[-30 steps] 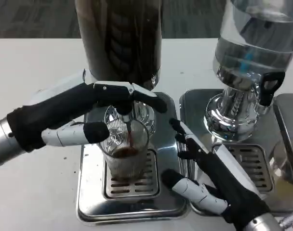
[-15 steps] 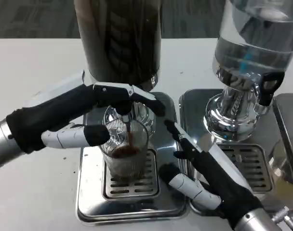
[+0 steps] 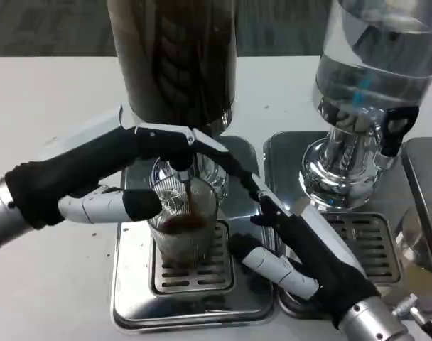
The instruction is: Grasp the cup under the faucet to collect the drink, then remove the cup.
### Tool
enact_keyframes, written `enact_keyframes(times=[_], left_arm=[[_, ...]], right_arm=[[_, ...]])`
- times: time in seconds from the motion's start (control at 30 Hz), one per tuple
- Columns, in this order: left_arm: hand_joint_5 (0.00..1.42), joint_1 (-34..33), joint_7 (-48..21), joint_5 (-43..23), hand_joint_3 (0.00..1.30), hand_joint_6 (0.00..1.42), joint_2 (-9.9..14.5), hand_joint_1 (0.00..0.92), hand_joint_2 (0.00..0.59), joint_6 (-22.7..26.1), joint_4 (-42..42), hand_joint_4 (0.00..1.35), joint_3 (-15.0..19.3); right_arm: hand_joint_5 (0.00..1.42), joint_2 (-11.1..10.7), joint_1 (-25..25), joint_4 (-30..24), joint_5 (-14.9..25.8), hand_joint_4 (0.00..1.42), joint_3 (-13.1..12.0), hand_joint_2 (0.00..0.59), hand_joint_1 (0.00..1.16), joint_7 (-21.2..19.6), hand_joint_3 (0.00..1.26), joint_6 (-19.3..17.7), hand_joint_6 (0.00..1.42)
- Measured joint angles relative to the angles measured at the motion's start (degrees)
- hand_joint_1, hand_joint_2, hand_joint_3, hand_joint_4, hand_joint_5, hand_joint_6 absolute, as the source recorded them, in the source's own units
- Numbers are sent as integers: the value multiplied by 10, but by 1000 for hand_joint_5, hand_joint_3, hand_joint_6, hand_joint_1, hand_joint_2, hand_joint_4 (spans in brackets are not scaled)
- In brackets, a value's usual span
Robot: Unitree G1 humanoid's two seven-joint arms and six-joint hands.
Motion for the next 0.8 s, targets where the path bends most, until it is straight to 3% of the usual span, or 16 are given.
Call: enact_keyframes(times=[0.8], left_arm=[[310, 15, 17, 1, 467, 178, 6, 0, 61, 1, -15, 386, 0]], right_arm=[[49, 18, -28, 37, 5, 0, 5, 0, 0, 0, 15, -18, 175]])
